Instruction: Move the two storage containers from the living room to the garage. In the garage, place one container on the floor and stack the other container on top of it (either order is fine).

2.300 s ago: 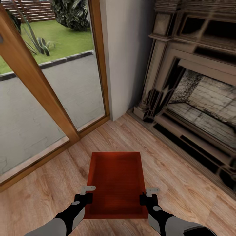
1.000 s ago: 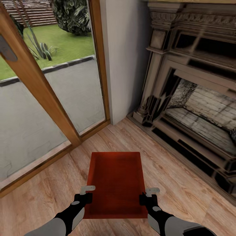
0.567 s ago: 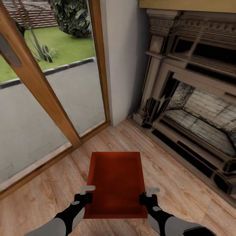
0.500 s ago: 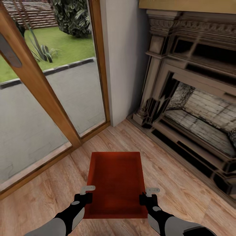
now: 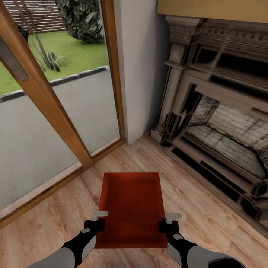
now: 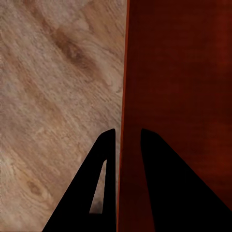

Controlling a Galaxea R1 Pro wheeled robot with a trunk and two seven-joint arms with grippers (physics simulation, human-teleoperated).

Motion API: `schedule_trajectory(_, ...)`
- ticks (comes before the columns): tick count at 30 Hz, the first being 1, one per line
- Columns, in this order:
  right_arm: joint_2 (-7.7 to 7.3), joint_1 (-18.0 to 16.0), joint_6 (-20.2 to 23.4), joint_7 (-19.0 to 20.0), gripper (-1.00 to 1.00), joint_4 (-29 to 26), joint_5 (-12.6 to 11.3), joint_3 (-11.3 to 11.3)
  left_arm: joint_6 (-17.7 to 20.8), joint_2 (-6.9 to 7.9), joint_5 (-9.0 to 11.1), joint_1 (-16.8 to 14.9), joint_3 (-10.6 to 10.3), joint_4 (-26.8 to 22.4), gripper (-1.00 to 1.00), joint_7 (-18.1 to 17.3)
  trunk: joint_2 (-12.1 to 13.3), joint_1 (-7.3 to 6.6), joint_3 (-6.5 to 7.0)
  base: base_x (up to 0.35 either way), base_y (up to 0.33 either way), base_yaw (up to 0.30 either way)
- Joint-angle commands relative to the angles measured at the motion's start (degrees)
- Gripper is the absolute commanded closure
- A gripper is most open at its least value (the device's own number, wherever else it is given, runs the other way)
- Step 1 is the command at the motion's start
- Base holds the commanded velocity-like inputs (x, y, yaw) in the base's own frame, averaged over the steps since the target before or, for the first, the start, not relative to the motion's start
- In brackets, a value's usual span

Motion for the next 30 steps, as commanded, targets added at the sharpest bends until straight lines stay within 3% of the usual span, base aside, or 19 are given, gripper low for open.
schedule_trajectory(1, -0.31, -0.1, -0.5, -0.3, 1.00, 0.2, -1.7, -0.5, -0.2, 0.66, 0.3, 0.0, 0.5, 0.1, 1.00, 1.3, 0.4, -0.22, 0.15, 0.000, 0.000, 0.000)
schedule_trajectory(30, -0.29, -0.1, -0.6, -0.3, 1.00, 0.2, -1.6, -0.5, -0.2, 0.69, 0.3, 0.0, 0.5, 0.2, 1.00, 1.3, 1.2, -0.66, 2.44, 0.000, 0.000, 0.080)
